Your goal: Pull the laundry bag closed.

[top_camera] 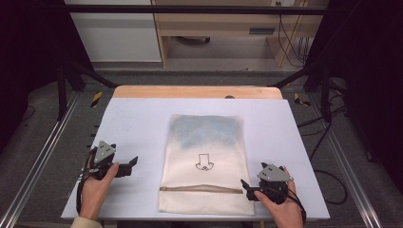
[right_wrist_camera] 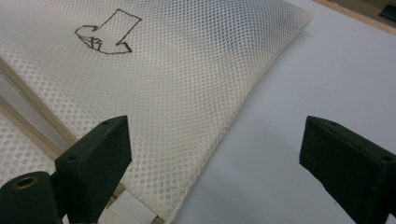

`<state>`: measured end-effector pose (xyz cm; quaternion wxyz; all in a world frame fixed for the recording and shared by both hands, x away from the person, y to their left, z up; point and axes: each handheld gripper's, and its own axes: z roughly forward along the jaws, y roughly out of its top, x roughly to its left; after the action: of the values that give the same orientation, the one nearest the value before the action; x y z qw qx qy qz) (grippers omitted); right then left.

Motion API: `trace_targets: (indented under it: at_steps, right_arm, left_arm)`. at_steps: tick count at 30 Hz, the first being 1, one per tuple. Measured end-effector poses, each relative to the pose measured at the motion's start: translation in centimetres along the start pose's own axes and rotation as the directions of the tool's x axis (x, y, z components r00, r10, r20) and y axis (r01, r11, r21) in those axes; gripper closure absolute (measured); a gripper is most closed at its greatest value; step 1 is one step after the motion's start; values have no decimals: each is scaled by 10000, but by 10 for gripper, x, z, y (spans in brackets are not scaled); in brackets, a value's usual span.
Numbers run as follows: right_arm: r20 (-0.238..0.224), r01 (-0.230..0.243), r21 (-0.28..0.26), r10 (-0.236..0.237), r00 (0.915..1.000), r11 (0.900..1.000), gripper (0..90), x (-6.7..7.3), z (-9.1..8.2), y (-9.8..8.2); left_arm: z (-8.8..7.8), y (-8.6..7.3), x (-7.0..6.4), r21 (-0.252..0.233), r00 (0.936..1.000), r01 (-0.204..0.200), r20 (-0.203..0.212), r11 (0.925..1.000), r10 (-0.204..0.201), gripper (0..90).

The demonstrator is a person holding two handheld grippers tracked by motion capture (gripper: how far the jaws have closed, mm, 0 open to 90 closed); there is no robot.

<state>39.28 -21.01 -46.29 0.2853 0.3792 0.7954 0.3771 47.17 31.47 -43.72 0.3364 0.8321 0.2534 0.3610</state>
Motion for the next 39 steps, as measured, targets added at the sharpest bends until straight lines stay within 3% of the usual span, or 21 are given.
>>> trace_targets:
  at_steps: [4,7,13,14,15,17,18,21,22,25,26,28,32,37,38,39]
  right_arm:
    - [43,167,263,-168,9998,9995,101,4,0,0]
    - [26,314,463,-316,9995,9984,102,8,0,0]
    - [-154,480,426,-474,9988,9979,124,12,-2,5]
    - [-287,535,359,-525,9982,9979,140,16,-3,10]
    - [-287,535,359,-525,9982,9979,140,16,-3,10]
    - [-393,742,411,-726,9966,9964,143,21,-3,16]
    - [-489,802,467,-779,9958,9957,146,25,-2,19]
    - [-877,1055,496,-1009,9910,9932,159,34,1,29]
    - [-1095,1298,608,-1226,9864,9897,190,39,3,35]
    - [-1290,1564,753,-1460,9808,9848,201,43,6,43]
    - [-1442,1841,896,-1701,9748,9788,208,47,9,53]
    - [-1482,1926,896,-1781,9728,9772,219,48,11,57]
    - [-2004,2257,941,-2036,9583,9697,237,59,21,79]
    - [-2596,2790,1098,-2434,9345,9540,259,75,33,99]
    - [-2784,3062,1237,-2631,9237,9439,303,82,38,105]
    - [-2784,3062,1237,-2631,9237,9439,303,82,38,105]
  left_arm:
    - [-10,7,-5,-65,9955,-766,557,9970,769,38]
    - [-15,10,-5,-214,9939,-849,682,9962,862,52]
    - [-38,8,-17,-238,9933,-1112,300,9935,1119,50]
    - [-43,3,-24,-336,9976,-672,116,9972,677,43]
    - [-43,3,-24,-336,9976,-672,116,9972,677,41]
    - [-42,1,-31,-380,9998,23,-179,9993,-30,41]
    - [-41,2,-32,-333,9993,49,-363,9994,-61,42]
    - [-36,4,-29,-7,9973,-560,-477,9984,559,45]
    - [-33,5,-27,87,9958,-833,-365,9965,836,47]
    - [-31,4,-23,320,9930,-1154,-214,9928,1161,49]
    - [-30,3,-22,404,9931,-1138,-254,9927,1149,49]
    - [-29,2,-21,400,9941,-1040,-263,9938,1051,49]
    - [-26,0,-19,529,9947,-981,-259,9938,995,49]
    - [-25,1,-20,469,9941,-1063,-144,9932,1071,47]
    - [-25,2,-21,485,9941,-1064,-165,9931,1074,47]
    - [-25,2,-21,479,9944,-1037,-176,9935,1046,47]
